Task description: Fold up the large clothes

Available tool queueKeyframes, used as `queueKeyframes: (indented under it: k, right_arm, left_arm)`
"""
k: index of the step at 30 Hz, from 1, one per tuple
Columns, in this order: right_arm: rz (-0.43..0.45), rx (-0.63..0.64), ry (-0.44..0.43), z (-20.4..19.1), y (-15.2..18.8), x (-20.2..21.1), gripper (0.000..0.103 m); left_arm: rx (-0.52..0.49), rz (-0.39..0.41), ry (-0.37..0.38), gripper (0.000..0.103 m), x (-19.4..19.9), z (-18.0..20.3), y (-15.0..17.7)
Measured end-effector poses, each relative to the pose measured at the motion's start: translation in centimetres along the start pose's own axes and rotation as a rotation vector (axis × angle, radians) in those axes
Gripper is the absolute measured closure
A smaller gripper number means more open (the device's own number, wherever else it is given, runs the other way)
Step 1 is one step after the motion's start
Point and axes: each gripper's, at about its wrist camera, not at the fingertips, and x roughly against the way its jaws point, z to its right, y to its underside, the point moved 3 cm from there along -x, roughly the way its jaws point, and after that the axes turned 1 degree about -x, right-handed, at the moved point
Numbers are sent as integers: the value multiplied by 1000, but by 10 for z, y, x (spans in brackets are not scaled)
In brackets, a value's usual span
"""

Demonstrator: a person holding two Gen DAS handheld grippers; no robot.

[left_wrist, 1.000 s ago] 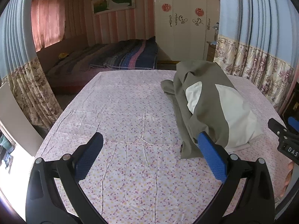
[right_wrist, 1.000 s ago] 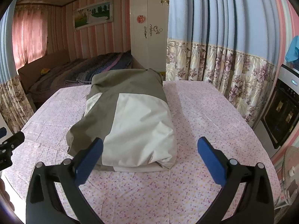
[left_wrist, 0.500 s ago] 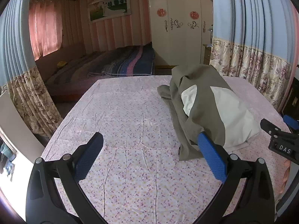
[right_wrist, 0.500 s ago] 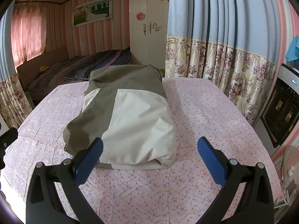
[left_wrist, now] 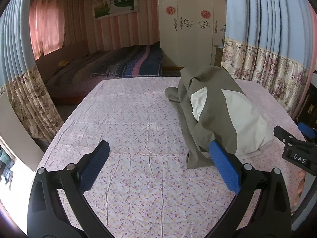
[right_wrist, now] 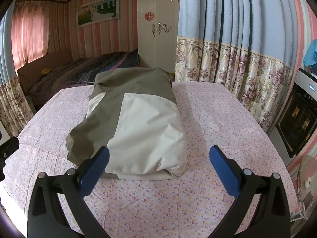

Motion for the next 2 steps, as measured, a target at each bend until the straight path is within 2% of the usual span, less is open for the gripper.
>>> queueKeyframes:
  k: [2]
  right_arm:
    - [1, 0, 1, 0, 0, 0, 2]
  left_arm:
    - [-3, -3, 0, 3, -1, 1, 0]
